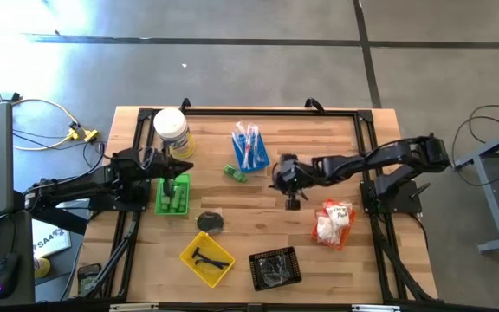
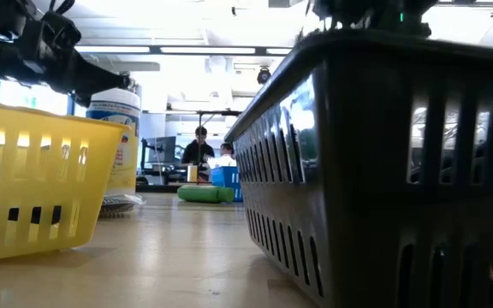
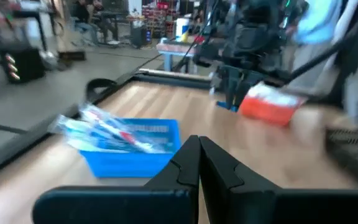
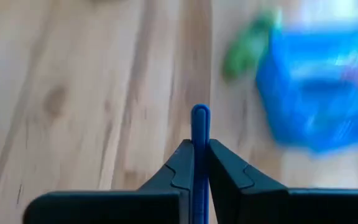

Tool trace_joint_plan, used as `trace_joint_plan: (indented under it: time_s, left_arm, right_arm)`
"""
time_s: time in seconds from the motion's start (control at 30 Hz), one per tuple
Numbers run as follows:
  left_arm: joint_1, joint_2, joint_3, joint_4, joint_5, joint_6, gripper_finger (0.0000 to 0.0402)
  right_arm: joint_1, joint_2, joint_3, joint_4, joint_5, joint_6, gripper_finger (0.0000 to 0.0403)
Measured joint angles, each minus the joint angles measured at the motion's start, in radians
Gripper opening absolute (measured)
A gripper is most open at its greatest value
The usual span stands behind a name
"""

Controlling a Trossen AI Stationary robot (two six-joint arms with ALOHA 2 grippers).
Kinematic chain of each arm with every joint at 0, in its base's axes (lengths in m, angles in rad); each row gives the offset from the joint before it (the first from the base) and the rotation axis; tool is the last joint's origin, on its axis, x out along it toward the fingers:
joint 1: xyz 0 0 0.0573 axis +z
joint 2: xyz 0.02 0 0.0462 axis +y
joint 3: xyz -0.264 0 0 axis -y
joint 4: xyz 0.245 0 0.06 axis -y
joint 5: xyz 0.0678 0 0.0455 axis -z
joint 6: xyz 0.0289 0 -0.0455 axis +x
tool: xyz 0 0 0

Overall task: Pick & Place Travel size toiletries
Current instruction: Put the blue razor into the yellow bin

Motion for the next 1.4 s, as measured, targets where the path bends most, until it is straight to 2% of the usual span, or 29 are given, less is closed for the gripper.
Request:
trace_joint_plan:
  time_s: [0.13,0.3,0.47,0.67,0.73,0.8,0.97,1.1,1.4]
  left_arm:
    - [0.0,0.034,0.0,0.026,0.049,-0.126,0.0]
    - [0.0,0.129,0.0,0.118,0.13,-0.239,0.0026]
    - [-0.001,0.313,0.0,0.337,0.229,-0.358,0.0101]
    - [-0.001,0.585,0.003,0.648,0.296,-0.472,0.0207]
    - [0.0,0.683,0.026,0.701,0.309,-0.499,0.023]
    - [-0.003,0.769,0.051,0.722,0.318,-0.511,0.0246]
    - [-0.055,0.977,0.139,0.794,0.342,-0.506,0.0258]
    - [-0.09,1.094,0.224,0.841,0.39,-0.488,0.0258]
    - [-0.106,1.243,0.378,0.819,0.48,-0.473,0.0258]
  right_arm:
    - [0.09,-0.001,0.081,0.019,0.108,-0.213,0.0028]
    - [0.159,0.006,0.125,0.121,0.13,-0.409,0.0026]
    - [0.217,0.083,0.15,0.199,0.195,-0.679,0.0027]
    - [0.26,0.215,0.214,0.323,0.377,-0.947,0.0028]
    - [0.275,0.257,0.242,0.36,0.431,-1.034,0.0027]
    - [0.288,0.289,0.276,0.387,0.441,-1.113,0.0027]
    - [0.305,0.335,0.337,0.424,0.405,-1.235,0.0028]
    - [0.31,0.341,0.353,0.444,0.37,-1.287,0.0028]
    - [0.314,0.341,0.354,0.452,0.338,-1.331,0.0028]
